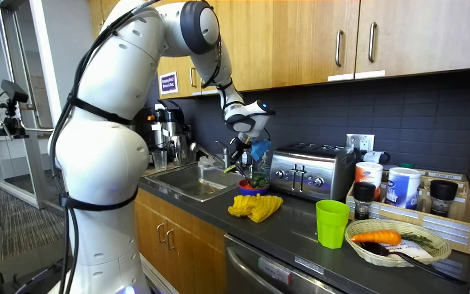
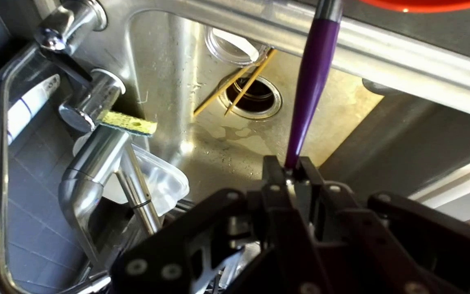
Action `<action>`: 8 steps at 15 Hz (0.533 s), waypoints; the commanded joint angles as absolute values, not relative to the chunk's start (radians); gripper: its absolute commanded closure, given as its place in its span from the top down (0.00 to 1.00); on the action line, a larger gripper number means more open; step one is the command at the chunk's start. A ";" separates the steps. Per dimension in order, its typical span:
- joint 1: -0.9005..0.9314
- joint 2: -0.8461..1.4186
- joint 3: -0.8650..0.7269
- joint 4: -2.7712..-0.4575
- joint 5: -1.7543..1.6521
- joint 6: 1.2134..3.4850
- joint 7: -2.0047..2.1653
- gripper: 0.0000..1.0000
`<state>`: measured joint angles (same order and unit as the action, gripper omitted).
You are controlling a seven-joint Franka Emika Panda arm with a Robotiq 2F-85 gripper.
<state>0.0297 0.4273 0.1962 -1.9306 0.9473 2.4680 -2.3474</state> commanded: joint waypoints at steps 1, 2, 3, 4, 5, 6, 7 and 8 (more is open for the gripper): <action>0.036 0.428 0.200 -1.908 0.931 2.444 -2.336 0.03; 0.035 0.427 0.201 -1.903 0.936 2.442 -2.340 0.03; 0.032 0.426 0.201 -1.899 0.941 2.438 -2.343 0.03; 0.028 0.423 0.202 -1.893 0.949 2.436 -2.346 0.03; 0.024 0.421 0.202 -1.886 0.956 2.434 -2.350 0.03; 0.020 0.418 0.201 -1.879 0.961 2.434 -2.350 0.03; 0.016 0.415 0.201 -1.872 0.965 2.434 -2.352 0.03; 0.011 0.413 0.200 -1.865 0.971 2.435 -2.355 0.03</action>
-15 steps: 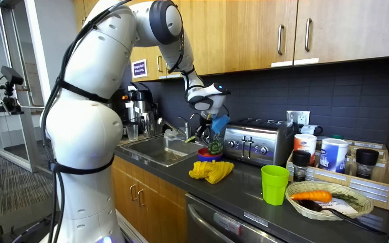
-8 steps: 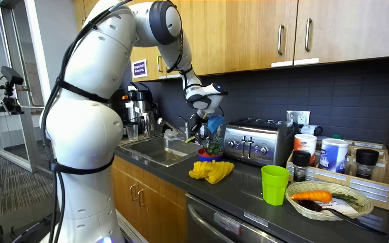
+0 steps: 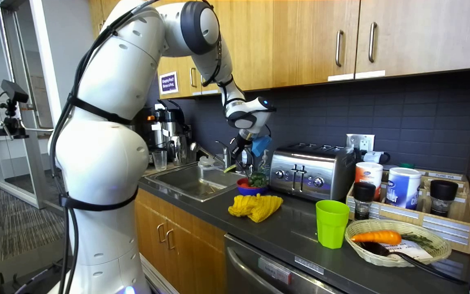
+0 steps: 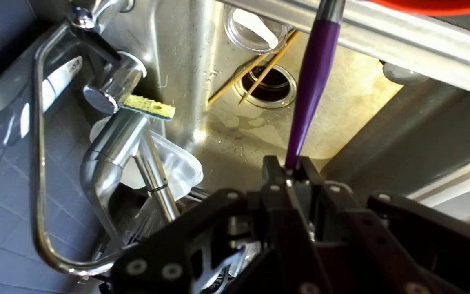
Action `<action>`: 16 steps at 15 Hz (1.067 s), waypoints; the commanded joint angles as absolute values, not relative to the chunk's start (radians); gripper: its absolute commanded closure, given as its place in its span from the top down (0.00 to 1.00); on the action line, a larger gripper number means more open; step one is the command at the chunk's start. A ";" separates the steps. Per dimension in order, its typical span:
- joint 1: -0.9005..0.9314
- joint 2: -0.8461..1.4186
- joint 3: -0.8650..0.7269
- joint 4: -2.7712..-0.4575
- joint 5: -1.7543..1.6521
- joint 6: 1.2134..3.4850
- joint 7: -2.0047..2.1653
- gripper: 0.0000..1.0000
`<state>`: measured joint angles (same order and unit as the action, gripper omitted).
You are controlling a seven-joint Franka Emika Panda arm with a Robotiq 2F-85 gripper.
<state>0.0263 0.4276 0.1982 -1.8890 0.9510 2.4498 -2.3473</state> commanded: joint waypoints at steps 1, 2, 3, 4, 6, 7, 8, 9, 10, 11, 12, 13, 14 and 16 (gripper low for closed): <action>0.007 0.411 0.199 -1.858 0.976 2.435 -2.357 0.03; 0.003 0.410 0.198 -1.850 0.980 2.434 -2.357 0.03; -0.001 0.410 0.197 -1.844 0.986 2.432 -2.359 0.03; -0.004 0.410 0.196 -1.838 0.989 2.431 -2.357 0.03; -0.009 0.412 0.193 -1.828 0.989 2.428 -2.355 0.03; -0.011 0.414 0.191 -1.824 0.986 2.429 -2.352 0.03; -0.012 0.415 0.190 -1.820 0.985 2.430 -2.351 0.03; -0.013 0.415 0.189 -1.818 0.984 2.431 -2.352 0.03; -0.016 0.415 0.189 -1.816 0.986 2.431 -2.354 0.03; -0.017 0.414 0.188 -1.814 0.987 2.433 -2.355 0.03; -0.018 0.415 0.188 -1.811 0.988 2.434 -2.355 0.03; -0.021 0.418 0.187 -1.804 0.991 2.433 -2.352 0.03; -0.025 0.422 0.187 -1.794 0.993 2.425 -2.350 0.03; -0.033 0.442 0.186 -1.759 0.997 2.395 -2.336 0.03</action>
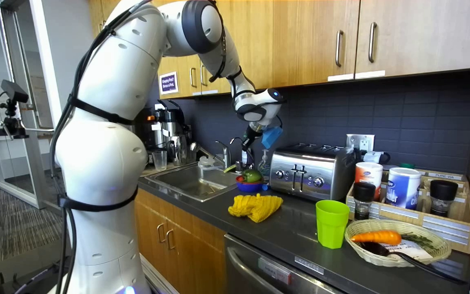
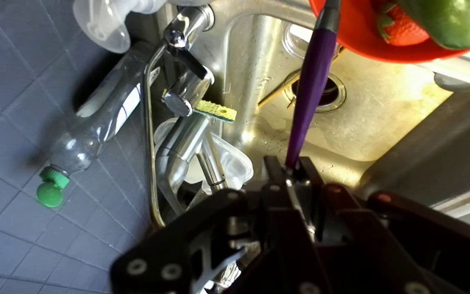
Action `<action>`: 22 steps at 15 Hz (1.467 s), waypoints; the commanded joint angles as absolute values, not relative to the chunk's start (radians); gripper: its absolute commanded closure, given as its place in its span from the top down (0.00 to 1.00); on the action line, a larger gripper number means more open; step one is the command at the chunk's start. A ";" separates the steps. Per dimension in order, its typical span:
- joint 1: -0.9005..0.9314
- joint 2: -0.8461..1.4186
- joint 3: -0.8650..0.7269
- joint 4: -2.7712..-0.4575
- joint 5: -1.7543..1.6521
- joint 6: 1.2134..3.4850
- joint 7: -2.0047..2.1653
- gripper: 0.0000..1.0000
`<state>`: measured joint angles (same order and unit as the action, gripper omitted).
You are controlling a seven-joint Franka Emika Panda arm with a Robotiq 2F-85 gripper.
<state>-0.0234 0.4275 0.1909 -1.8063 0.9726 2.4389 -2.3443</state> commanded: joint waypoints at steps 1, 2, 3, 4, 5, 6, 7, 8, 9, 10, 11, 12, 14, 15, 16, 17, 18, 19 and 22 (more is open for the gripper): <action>-0.037 0.455 0.183 -1.738 1.002 2.386 -2.326 0.03; -0.039 0.460 0.178 -1.729 1.008 2.394 -2.320 0.03; -0.046 0.464 0.176 -1.719 1.022 2.392 -2.321 0.03; -0.053 0.465 0.171 -1.715 1.036 2.407 -2.323 0.03; -0.064 0.465 0.166 -1.710 1.056 2.406 -2.329 0.03; -0.073 0.468 0.161 -1.704 1.074 2.404 -2.334 0.03; -0.085 0.466 0.158 -1.702 1.098 2.399 -2.341 0.03; -0.098 0.462 0.155 -1.703 1.125 2.390 -2.349 0.03; -0.107 0.457 0.152 -1.705 1.150 2.383 -2.356 0.03; -0.114 0.455 0.148 -1.705 1.173 2.375 -2.364 0.03; -0.118 0.452 0.144 -1.704 1.195 2.364 -2.374 0.03; -0.120 0.448 0.139 -1.706 1.212 2.353 -2.381 0.03; -0.120 0.436 0.131 -1.717 1.245 2.337 -2.398 0.03; -0.119 0.429 0.127 -1.723 1.259 2.327 -2.400 0.03; -0.119 0.424 0.126 -1.731 1.272 2.316 -2.405 0.03; -0.118 0.419 0.124 -1.738 1.284 2.304 -2.410 0.03; -0.114 0.412 0.122 -1.750 1.293 2.296 -2.413 0.03; -0.112 0.405 0.118 -1.760 1.300 2.286 -2.419 0.03; -0.104 0.373 0.104 -1.804 1.316 2.269 -2.438 0.03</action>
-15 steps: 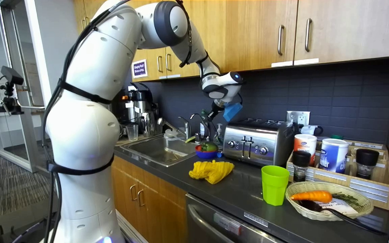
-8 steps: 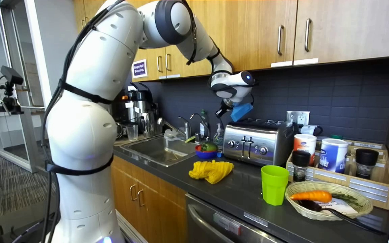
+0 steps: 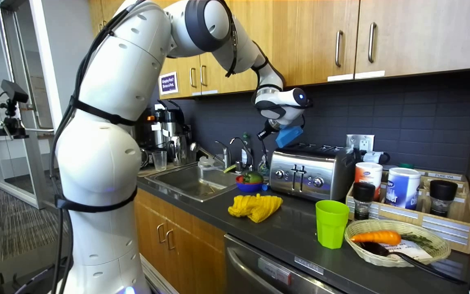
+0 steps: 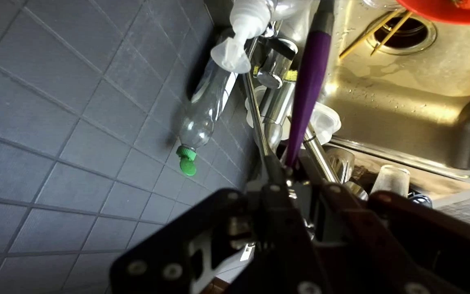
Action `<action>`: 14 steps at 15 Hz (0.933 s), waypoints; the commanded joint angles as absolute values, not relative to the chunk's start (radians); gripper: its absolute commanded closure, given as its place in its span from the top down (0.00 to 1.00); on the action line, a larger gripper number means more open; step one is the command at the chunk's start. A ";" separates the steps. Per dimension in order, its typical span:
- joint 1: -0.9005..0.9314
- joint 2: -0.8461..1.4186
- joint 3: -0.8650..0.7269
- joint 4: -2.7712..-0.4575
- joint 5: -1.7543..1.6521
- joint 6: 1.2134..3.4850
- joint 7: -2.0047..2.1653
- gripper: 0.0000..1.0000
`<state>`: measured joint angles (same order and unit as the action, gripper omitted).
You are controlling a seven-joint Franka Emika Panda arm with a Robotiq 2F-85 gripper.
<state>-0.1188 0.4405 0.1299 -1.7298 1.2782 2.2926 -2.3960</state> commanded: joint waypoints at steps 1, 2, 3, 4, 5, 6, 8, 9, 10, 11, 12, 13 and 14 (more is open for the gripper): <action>-0.102 0.361 0.101 -1.822 1.322 2.268 -2.450 0.03; -0.100 0.350 0.097 -1.840 1.326 2.264 -2.455 0.03; -0.099 0.334 0.094 -1.863 1.332 2.262 -2.466 0.03; -0.097 0.323 0.090 -1.880 1.338 2.262 -2.475 0.03; -0.094 0.310 0.087 -1.900 1.345 2.262 -2.484 0.03; -0.092 0.293 0.084 -1.923 1.350 2.262 -2.493 0.03; -0.087 0.262 0.077 -1.970 1.366 2.265 -2.516 0.03; -0.085 0.248 0.074 -1.992 1.374 2.266 -2.526 0.03; -0.083 0.232 0.069 -2.015 1.385 2.262 -2.539 0.03; -0.081 0.213 0.065 -2.042 1.395 2.265 -2.550 0.03; -0.079 0.194 0.060 -2.070 1.405 2.266 -2.560 0.03; -0.077 0.177 0.054 -2.094 1.414 2.267 -2.573 0.03; -0.075 0.159 0.048 -2.120 1.424 2.267 -2.584 0.03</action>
<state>-0.0948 0.2504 0.0780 -2.0165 1.3779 2.2707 -2.5324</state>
